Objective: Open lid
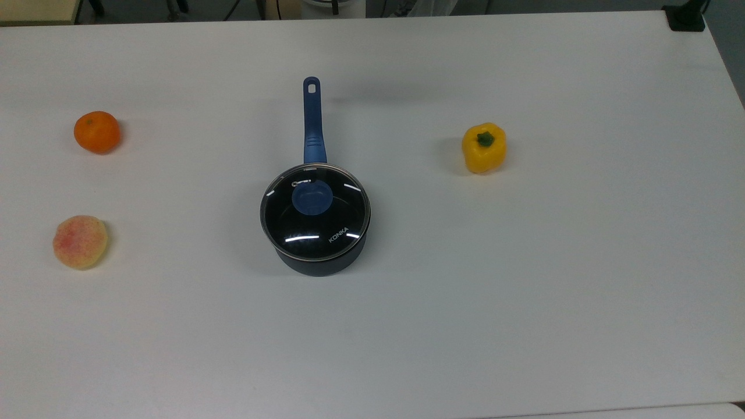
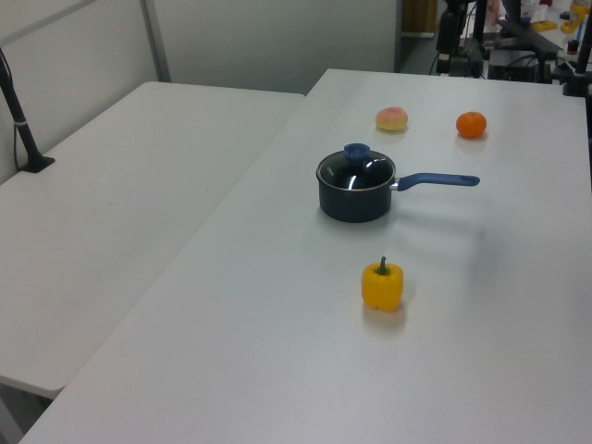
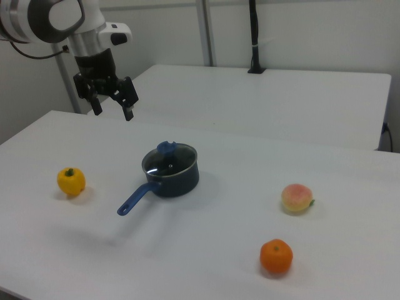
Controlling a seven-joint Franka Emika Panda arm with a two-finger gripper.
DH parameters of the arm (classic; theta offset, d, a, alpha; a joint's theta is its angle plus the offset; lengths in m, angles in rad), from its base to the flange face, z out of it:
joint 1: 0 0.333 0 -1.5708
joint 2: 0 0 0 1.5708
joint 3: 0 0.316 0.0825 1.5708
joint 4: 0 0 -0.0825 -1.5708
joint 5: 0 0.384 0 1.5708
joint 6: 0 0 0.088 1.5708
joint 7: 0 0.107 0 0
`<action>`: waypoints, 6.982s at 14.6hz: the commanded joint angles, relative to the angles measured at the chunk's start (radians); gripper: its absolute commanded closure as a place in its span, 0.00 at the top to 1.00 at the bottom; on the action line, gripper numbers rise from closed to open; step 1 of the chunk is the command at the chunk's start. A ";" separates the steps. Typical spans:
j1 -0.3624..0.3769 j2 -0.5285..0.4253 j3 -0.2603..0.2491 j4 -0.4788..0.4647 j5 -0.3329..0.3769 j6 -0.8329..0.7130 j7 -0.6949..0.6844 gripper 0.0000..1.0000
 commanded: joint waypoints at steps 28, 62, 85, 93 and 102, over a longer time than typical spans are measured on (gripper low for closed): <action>-0.005 0.040 -0.001 0.029 0.021 0.000 -0.042 1.00; -0.010 0.488 0.085 0.128 -0.215 0.496 0.099 1.00; 0.001 0.407 0.095 0.089 -0.271 0.476 0.107 0.12; -0.013 0.235 0.095 -0.007 -0.234 0.392 0.095 0.11; -0.007 0.002 0.095 -0.159 -0.205 0.068 -0.054 0.11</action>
